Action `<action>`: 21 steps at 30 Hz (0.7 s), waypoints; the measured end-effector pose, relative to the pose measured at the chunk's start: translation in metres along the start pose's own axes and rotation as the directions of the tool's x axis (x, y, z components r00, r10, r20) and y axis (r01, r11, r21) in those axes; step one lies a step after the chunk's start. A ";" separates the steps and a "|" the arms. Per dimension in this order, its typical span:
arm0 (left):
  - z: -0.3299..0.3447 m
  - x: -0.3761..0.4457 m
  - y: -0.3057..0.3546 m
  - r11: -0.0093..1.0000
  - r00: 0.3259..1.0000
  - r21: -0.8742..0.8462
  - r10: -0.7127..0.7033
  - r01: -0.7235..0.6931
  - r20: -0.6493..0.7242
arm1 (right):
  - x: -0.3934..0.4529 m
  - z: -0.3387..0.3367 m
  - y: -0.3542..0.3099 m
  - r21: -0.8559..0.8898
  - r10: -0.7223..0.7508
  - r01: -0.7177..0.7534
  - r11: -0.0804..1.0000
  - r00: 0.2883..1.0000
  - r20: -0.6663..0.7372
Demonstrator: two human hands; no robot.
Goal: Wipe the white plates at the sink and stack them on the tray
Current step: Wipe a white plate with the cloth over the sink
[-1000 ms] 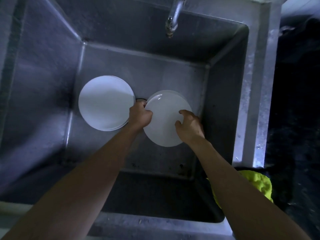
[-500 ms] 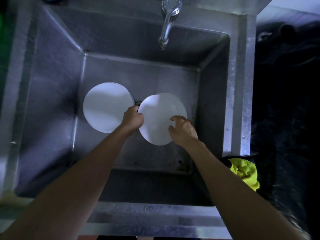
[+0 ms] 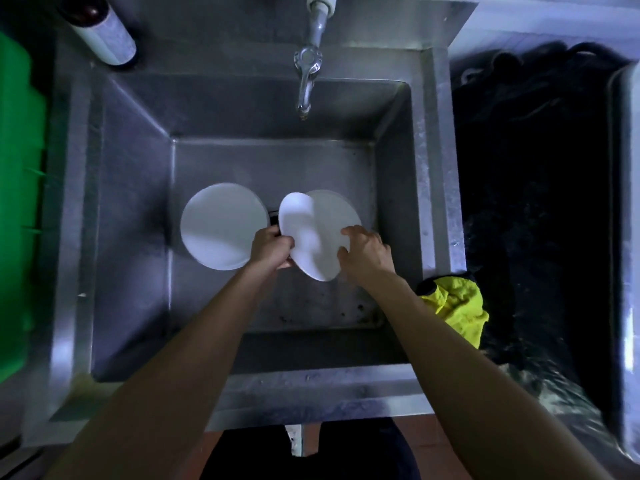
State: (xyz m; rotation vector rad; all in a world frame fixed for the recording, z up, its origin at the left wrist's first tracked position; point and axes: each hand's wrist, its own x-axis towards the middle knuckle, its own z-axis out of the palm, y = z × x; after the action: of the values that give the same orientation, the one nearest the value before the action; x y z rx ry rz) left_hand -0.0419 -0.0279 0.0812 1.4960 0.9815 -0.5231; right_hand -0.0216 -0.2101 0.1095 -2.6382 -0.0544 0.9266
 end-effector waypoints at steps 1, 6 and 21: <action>-0.001 -0.005 0.003 1.000 1.000 0.022 0.023 -0.023 -0.004 | -0.005 -0.004 0.001 0.007 0.005 -0.005 1.000 1.000 -0.012; -0.012 -0.026 0.010 0.998 0.998 -0.037 0.060 -0.059 0.023 | -0.040 -0.019 0.014 -0.017 0.021 -0.023 1.000 0.992 -0.128; -0.007 -0.081 0.037 0.981 0.990 -0.171 0.107 -0.090 0.094 | -0.125 -0.018 0.075 -0.016 0.331 -0.355 0.935 0.887 -0.321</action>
State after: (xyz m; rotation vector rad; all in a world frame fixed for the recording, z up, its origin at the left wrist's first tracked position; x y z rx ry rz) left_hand -0.0578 -0.0413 0.1684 1.3479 0.8451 -0.4314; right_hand -0.1148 -0.3048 0.1724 -2.8863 0.4815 0.5966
